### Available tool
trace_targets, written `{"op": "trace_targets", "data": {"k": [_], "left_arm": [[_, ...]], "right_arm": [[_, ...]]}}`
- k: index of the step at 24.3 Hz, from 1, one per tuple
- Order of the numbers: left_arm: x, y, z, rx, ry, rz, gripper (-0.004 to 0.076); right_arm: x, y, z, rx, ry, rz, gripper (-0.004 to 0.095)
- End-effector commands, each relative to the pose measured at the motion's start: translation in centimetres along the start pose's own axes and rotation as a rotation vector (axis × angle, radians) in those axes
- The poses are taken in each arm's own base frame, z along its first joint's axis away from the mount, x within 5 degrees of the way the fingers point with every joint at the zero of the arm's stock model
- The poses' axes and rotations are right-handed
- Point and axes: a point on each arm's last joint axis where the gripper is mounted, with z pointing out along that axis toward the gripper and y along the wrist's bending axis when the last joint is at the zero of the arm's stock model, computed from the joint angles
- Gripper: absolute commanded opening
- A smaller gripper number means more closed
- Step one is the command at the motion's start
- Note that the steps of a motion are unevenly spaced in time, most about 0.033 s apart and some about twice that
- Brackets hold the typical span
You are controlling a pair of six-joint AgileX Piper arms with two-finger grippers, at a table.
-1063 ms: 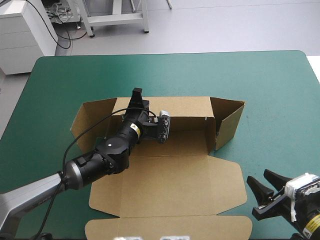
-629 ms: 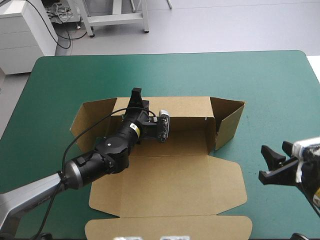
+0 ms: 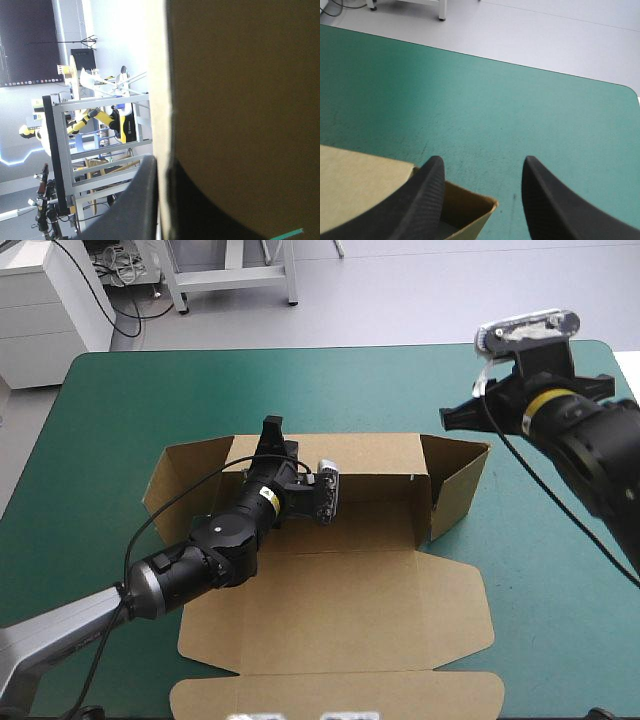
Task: Fold the box
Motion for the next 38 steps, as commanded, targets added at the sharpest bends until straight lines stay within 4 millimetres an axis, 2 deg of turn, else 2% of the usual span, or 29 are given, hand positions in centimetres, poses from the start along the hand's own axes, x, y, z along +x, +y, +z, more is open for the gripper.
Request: {"op": "trace_targets", "data": {"k": [1,4,7,12,15,24,27,29,30,35,38], "left_arm": [[0.0,1.5,-1.1,-0.048,-0.026,-0.034,-0.0008],[0.0,1.5,-1.1,-0.048,-0.026,-0.034,-0.0008],[0.0,1.5,-1.1,-0.048,-0.028,-0.034,-0.0008],[-0.2,1.5,-1.1,-0.047,-0.05,-0.033,-0.0008],[-0.4,1.5,-1.1,-0.047,-0.069,-0.035,-0.0008],[-0.4,1.5,-1.1,-0.047,-0.069,-0.035,-0.0008],[-0.4,1.5,-1.1,-0.047,-0.069,-0.035,-0.0008],[-0.4,1.5,-1.1,-0.047,-0.068,-0.036,-0.0008],[-0.4,1.5,-1.1,-0.047,-0.068,-0.036,-0.0008],[-0.3,1.5,-1.1,-0.047,-0.067,-0.036,-0.0008],[-0.3,1.5,-1.1,-0.047,-0.067,-0.036,-0.0008]], "right_arm": [[-2.9,-1.4,2.5,-0.022,-0.014,-0.022,0.0438],[-3.5,-2.6,8.0,-0.078,0.07,-0.009,0.0439],[-2.3,-3.9,13.6,-0.096,0.209,-0.003,0.0445],[0.1,-3.6,18.2,-0.175,0.373,-0.047,0.0445],[0.8,-3.0,19.6,-0.227,0.407,-0.066,0.0444],[1.1,-2.5,20.0,-0.283,0.412,-0.061,0.0442],[1.6,-2.4,19.6,-0.29,0.428,-0.061,0.0442],[2.4,-2.4,19.0,-0.298,0.451,-0.084,0.0442],[3.1,-2.3,18.3,-0.308,0.47,-0.093,0.0442],[4.5,-1.6,15.3,-0.403,0.471,-0.095,0.0442],[6.7,-1.3,13.7,-0.429,0.495,-0.104,0.0442]]}}
